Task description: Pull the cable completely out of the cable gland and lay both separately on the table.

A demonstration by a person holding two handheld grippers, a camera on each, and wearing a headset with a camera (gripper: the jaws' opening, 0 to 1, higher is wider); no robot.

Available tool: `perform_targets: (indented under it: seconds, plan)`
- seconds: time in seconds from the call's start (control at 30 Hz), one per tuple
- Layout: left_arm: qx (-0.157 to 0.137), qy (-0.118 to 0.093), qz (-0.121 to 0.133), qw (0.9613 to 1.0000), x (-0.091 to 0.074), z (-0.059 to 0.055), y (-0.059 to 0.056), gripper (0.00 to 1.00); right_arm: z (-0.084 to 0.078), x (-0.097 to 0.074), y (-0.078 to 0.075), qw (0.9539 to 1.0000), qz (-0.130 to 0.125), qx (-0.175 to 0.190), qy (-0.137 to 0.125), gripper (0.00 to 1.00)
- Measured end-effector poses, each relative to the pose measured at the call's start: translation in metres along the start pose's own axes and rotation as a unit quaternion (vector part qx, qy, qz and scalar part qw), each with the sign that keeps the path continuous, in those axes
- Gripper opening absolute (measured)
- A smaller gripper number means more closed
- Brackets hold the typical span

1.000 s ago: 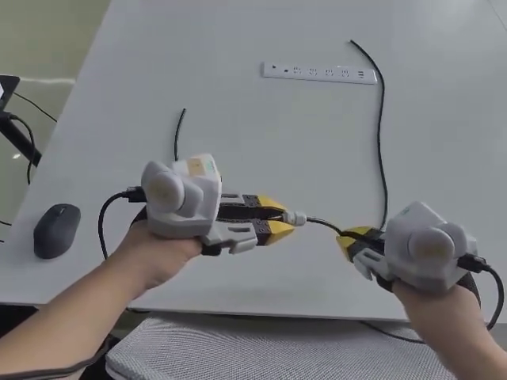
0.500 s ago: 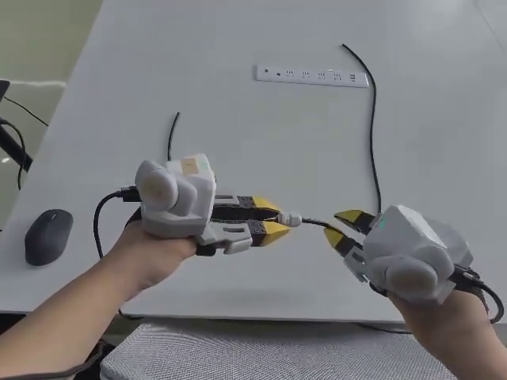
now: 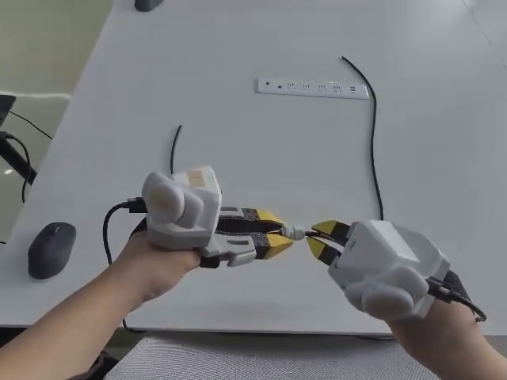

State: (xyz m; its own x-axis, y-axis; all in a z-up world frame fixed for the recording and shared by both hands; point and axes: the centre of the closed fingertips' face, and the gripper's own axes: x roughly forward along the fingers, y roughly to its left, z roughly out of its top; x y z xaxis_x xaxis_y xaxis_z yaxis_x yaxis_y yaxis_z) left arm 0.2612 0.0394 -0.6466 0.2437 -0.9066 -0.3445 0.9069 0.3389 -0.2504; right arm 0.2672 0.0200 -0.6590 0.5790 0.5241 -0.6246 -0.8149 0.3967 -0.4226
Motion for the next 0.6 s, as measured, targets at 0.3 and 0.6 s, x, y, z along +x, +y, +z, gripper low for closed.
perform_targets:
  seconds: [0.3, 0.6]
  plan:
    - [-0.003, 0.009, -0.003, 0.9999, -0.0007, -0.0048, -0.0054, 0.15, -0.0015, 0.0002, 0.0082, 0.9998, 0.008, -0.019, 0.002, 0.0]
    - [0.001, 0.008, -0.002, 1.0, 0.0041, -0.0036, -0.0094, 0.15, -0.007, -0.0039, 0.0059, 0.9999, 0.008, 0.008, -0.006, 0.0]
